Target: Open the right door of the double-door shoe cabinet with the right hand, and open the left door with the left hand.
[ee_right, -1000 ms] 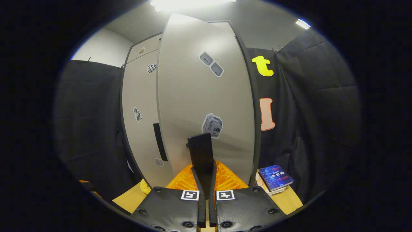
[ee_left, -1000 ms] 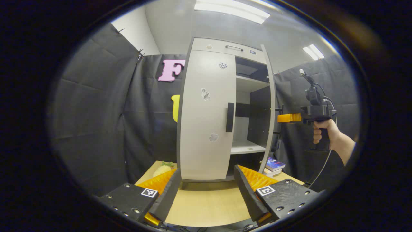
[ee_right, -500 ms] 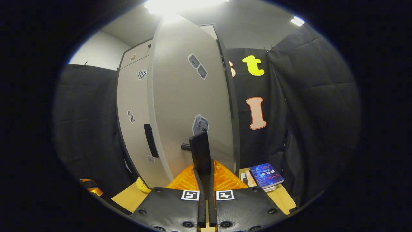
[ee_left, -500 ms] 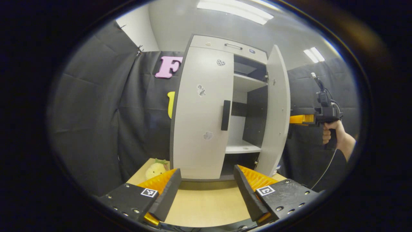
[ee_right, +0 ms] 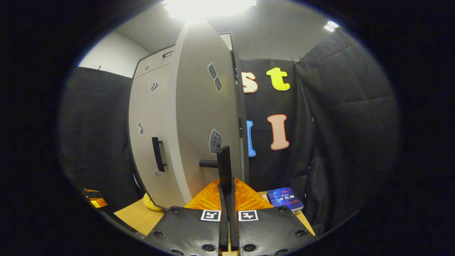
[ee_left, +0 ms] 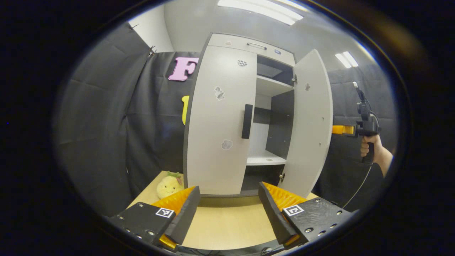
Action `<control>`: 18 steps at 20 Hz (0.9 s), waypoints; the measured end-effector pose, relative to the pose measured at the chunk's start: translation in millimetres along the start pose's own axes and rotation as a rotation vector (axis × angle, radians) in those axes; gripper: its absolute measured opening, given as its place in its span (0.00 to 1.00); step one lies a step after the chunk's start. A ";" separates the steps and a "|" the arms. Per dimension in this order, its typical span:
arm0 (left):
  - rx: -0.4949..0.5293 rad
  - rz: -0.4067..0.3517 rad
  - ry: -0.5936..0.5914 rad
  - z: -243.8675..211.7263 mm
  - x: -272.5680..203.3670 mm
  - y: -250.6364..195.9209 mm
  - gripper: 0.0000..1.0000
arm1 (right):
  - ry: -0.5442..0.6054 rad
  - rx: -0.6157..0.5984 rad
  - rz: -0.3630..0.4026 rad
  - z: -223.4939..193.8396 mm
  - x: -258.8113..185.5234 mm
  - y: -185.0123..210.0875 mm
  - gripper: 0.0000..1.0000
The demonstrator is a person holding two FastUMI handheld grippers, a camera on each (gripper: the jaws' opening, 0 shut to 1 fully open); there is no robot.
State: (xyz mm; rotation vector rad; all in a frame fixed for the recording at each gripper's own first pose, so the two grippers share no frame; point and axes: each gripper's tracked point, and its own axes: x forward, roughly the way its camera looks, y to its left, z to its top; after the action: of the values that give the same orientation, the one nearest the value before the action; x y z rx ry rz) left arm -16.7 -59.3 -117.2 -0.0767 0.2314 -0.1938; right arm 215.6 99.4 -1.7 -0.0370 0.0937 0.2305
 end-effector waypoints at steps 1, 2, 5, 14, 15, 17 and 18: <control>-0.008 -0.002 -0.001 -0.1 2.5 0.8 0.95 | -0.004 0.007 -0.025 1.3 -2.2 -10.7 0.04; -0.008 -0.004 -0.001 0.3 3.6 1.2 0.98 | -0.010 0.023 -0.054 3.6 -7.6 -21.9 0.04; 0.008 -0.009 0.003 -0.4 8.5 3.9 0.95 | -0.004 0.141 0.016 1.8 -15.5 -14.4 0.04; -0.042 0.012 0.010 8.8 13.0 25.8 0.95 | -0.026 0.186 -0.030 -2.5 -23.5 -19.3 0.04; -0.033 0.016 0.008 9.0 16.7 29.3 0.93 | -0.023 0.201 -0.031 -3.6 -25.7 -19.2 0.00; -0.015 0.021 0.009 11.7 21.6 33.8 0.95 | -0.021 0.221 -0.047 -5.4 -31.3 -22.1 0.04; 0.001 0.022 0.007 14.8 25.1 36.5 0.95 | -0.012 0.241 -0.047 -8.3 -35.0 -20.4 0.04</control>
State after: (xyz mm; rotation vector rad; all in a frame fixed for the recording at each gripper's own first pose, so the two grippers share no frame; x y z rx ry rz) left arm 17.4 -27.8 -111.9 -0.0726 0.2391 -0.1727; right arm 185.7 71.3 -6.0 0.2020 0.1078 0.1713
